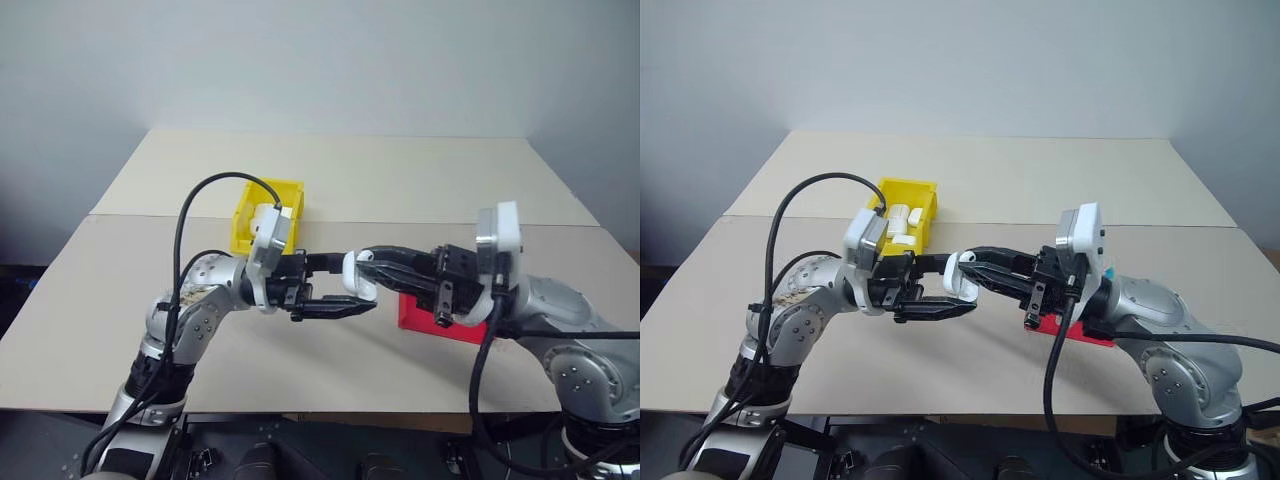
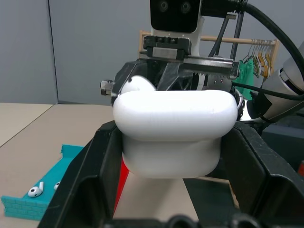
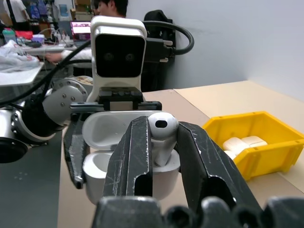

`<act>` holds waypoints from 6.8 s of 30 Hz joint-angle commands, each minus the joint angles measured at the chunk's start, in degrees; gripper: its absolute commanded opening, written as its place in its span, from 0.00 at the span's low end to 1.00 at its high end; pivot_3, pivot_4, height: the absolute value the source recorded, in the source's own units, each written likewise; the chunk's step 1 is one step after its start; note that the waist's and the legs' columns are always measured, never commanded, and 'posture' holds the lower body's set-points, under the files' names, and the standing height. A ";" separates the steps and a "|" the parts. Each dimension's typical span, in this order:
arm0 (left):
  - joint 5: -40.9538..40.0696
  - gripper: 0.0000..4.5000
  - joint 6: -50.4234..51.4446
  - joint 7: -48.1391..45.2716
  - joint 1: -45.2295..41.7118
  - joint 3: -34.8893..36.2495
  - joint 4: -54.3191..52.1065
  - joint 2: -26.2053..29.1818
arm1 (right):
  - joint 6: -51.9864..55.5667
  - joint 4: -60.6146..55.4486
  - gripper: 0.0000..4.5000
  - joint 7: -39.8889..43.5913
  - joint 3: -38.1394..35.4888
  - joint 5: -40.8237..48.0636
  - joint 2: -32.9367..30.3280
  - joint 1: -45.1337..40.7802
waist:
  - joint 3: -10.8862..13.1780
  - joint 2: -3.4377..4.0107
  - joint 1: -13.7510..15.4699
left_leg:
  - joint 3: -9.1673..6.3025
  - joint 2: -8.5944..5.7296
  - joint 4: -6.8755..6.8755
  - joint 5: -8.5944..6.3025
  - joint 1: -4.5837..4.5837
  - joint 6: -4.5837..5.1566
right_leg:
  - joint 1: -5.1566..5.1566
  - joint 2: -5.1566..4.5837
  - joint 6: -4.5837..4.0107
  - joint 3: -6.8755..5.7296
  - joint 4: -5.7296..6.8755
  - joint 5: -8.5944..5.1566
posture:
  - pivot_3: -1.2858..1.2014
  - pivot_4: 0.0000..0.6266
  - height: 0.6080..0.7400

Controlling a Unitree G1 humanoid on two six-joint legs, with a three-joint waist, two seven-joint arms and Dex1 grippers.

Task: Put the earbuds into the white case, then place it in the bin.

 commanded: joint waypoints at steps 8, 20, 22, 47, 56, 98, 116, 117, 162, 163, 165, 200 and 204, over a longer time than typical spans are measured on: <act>-0.84 0.62 -2.12 -0.10 -1.14 1.71 -2.67 -0.24 | -2.30 0.59 0.14 0.69 1.17 -1.91 -0.29 0.28 | 0.00 0.00 0.00 | 0.00 0.00 0.00 0.00 0.00 0.00 | 0.00 0.00 0.00 0.00 -0.01 0.00 | 0.52 0.24 1.00; -0.20 0.62 -2.34 0.64 -1.61 2.46 -2.40 -0.57 | -3.45 0.97 0.21 5.80 2.33 -1.55 -3.32 1.22 | 0.00 0.00 -0.03 | 0.00 0.00 0.00 0.00 0.00 0.00 | 0.00 0.00 0.00 0.00 0.00 0.00 | 0.52 0.24 1.00; -0.13 0.62 -2.37 0.58 -1.64 2.45 -2.42 -0.56 | -3.46 1.12 0.36 6.17 2.37 -1.44 -3.52 1.08 | 0.00 0.00 -0.02 | 0.00 0.00 0.00 0.00 0.00 0.00 | 0.00 0.00 0.00 0.00 0.00 0.00 | 0.52 0.24 1.00; 0.05 0.62 -2.96 1.50 2.82 4.75 -5.41 2.54 | -13.65 29.95 1.00 21.30 20.83 -34.38 -23.95 -24.36 | 0.01 0.01 -0.17 | 0.14 0.00 -0.08 0.00 0.00 0.01 | -0.15 -0.01 -0.01 0.13 -0.04 0.00 | 0.52 0.24 1.00; 0.55 0.62 -4.72 2.73 3.88 4.40 -5.68 0.43 | -39.89 64.48 0.86 37.75 35.84 -55.55 -15.04 -44.39 | 0.05 0.08 -0.38 | 0.19 0.02 -0.11 0.00 -0.09 0.00 | -0.26 0.00 -0.01 0.14 -0.04 0.00 | 0.52 0.24 1.00; -0.66 0.62 -4.73 9.64 9.22 6.32 -12.75 2.59 | -57.25 111.90 0.48 22.90 39.59 -81.86 4.16 -56.69 | 0.12 0.18 -0.41 | 0.21 0.02 -0.11 0.04 -0.10 -0.09 | -0.27 -0.02 -0.02 0.09 0.06 0.01 | 0.52 0.24 1.00; -1.59 0.62 -4.58 12.00 11.08 7.17 -15.48 3.80 | -55.48 112.24 0.22 22.64 39.00 -83.02 4.93 -55.58 | 0.11 0.18 -0.43 | 0.20 0.02 -0.10 0.04 -0.02 -0.09 | -0.21 -0.02 -0.03 0.10 0.07 0.01 | 0.52 0.24 1.00; -1.67 0.62 -4.60 11.96 11.04 7.19 -15.40 3.91 | -55.08 112.24 0.22 22.81 38.53 -82.61 5.04 -55.63 | 0.11 0.18 -0.44 | 0.21 0.02 -0.10 0.05 -0.01 -0.09 | -0.21 -0.02 -0.03 0.10 0.07 0.01 | 0.52 0.24 1.00; -4.04 0.62 -3.55 14.21 12.71 6.94 -17.88 5.24 | -56.70 111.12 0.53 23.57 35.44 -83.51 1.50 -54.72 | 0.16 0.26 -0.54 | 0.22 0.03 -0.10 0.05 0.07 -0.10 | -0.15 -0.02 -0.03 0.11 0.08 0.01 | 0.52 0.24 1.00; -4.09 0.62 -3.53 14.26 12.69 6.88 -17.92 5.25 | -56.52 111.17 0.53 22.94 35.41 -83.59 1.58 -54.81 | 0.16 0.26 -0.54 | 0.22 0.03 -0.10 0.05 0.07 -0.10 | -0.15 -0.02 -0.03 0.11 0.07 0.01 | 0.52 0.24 1.00; -4.17 0.62 -3.54 14.31 12.70 6.79 -17.93 5.31 | -56.11 111.24 0.53 21.87 35.33 -83.63 1.76 -54.92 | 0.16 0.26 -0.55 | 0.22 0.02 -0.11 0.05 0.07 -0.10 | -0.14 -0.02 -0.03 0.11 0.07 0.01 | 0.52 0.24 1.00; -4.48 0.62 -2.85 13.71 12.07 7.07 -17.84 6.13 | -65.72 110.60 0.53 29.75 35.90 -82.70 0.67 -57.98 | 0.20 0.31 -0.50 | 0.23 0.03 -0.14 0.05 0.06 -0.10 | -0.17 -0.02 -0.04 0.11 0.06 0.01 | 0.52 0.24 1.00; -4.71 0.62 -2.70 14.18 12.53 7.43 -18.44 6.46 | -65.50 111.00 0.53 29.06 36.56 -83.43 1.11 -57.19 | 0.20 0.31 -0.49 | 0.23 0.03 -0.14 0.05 0.06 -0.11 | -0.17 -0.02 -0.04 0.12 0.07 0.01 | 0.52 0.24 1.00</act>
